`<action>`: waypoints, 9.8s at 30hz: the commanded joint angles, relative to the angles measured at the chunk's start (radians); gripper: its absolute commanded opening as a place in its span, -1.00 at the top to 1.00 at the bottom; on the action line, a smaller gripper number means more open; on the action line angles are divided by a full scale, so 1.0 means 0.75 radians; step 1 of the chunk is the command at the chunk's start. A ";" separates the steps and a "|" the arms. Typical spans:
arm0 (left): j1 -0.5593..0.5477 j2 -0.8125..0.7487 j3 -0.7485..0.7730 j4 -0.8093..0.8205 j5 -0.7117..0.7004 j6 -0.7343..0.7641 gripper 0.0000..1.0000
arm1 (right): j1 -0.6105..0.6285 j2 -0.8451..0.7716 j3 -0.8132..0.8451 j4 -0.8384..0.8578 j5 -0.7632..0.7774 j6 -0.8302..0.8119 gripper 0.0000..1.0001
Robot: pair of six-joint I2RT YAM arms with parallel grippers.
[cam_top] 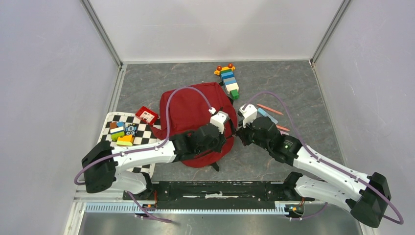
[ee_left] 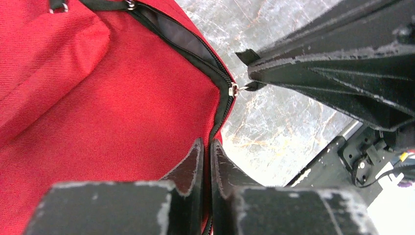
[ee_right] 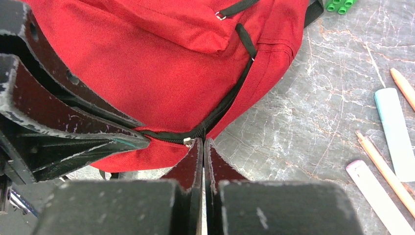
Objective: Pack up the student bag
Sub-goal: Zip the student bag at the center of the board, then unzip the student bag at the center of the board.
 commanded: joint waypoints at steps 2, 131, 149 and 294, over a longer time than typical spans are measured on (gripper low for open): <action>-0.007 -0.003 -0.044 0.091 0.161 -0.009 0.96 | -0.008 -0.027 -0.002 0.029 0.014 0.008 1.00; 0.125 0.625 0.669 -0.510 -0.206 0.117 0.24 | -0.294 -0.021 -0.031 -0.104 0.137 0.168 -0.80; 0.081 0.524 0.669 -0.569 -0.541 -0.037 0.91 | -0.294 0.035 -0.033 -0.066 0.092 0.176 -0.80; 0.367 -0.192 -0.021 -0.282 -0.045 0.006 -0.60 | -0.273 0.513 0.200 0.319 -0.188 0.329 -0.62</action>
